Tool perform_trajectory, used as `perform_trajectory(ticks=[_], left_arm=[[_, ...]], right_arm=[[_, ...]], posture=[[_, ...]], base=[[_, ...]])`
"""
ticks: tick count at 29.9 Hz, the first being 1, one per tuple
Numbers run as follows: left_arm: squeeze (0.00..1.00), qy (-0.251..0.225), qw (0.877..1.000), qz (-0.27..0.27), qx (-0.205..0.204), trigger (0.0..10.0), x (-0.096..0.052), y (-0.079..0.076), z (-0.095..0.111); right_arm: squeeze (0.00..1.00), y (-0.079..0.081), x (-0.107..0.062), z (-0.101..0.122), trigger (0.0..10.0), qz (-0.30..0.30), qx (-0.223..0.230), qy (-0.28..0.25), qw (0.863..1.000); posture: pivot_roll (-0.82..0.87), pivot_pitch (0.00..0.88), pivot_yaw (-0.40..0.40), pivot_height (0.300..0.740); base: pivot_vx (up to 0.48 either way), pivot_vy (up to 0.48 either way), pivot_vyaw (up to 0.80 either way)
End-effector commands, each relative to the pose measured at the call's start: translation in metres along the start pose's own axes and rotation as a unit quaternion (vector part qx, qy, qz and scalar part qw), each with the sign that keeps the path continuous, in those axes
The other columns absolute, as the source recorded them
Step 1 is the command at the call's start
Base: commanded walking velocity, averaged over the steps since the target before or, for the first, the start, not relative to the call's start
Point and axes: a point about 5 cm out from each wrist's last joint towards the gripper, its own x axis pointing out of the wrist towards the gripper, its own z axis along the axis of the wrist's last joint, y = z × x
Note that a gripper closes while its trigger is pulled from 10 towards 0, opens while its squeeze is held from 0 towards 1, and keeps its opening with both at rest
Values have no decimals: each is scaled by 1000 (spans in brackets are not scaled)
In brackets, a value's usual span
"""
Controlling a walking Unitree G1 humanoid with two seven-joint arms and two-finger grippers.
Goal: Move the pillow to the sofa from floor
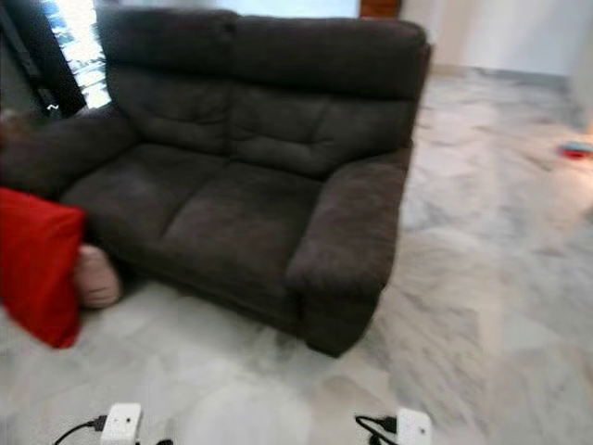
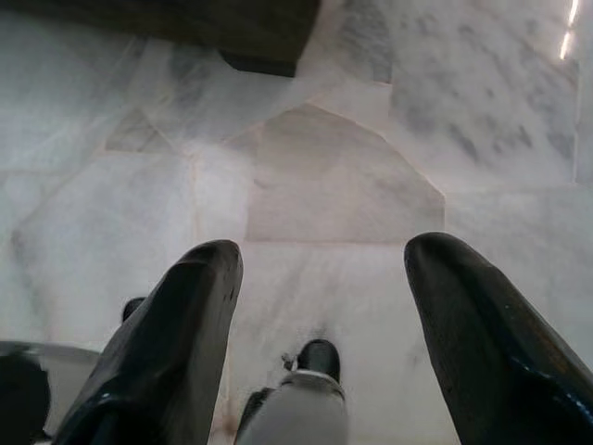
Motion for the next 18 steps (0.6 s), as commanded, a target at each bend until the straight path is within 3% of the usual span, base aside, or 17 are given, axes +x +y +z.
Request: perform_trajectory(ticks=[1,3,15,18], left_arm=[[0,6,1000,6,-8,10000,-1,3,-2],[0,6,1000,6,-8,10000,-1,3,-2],[0,14,1000,8,-16,10000,-1,3,-5],[0,15,1000,9,-17,10000,-1,3,-5]], right_arm=[[0,7,2,4,10000,9,6,-5,1000],[0,7,2,4,10000,8,7,-4,1000],[0,7,2,3,10000,7,29,-6,1000],[0,7,2,2,10000,8,30,-5,1000]], posture=[[22,0,-11,740],[22,0,-11,740],[23,0,-11,740],[24,0,-11,740]], base=[[0,0,800],[0,0,800],[0,0,0],[0,242,0]])
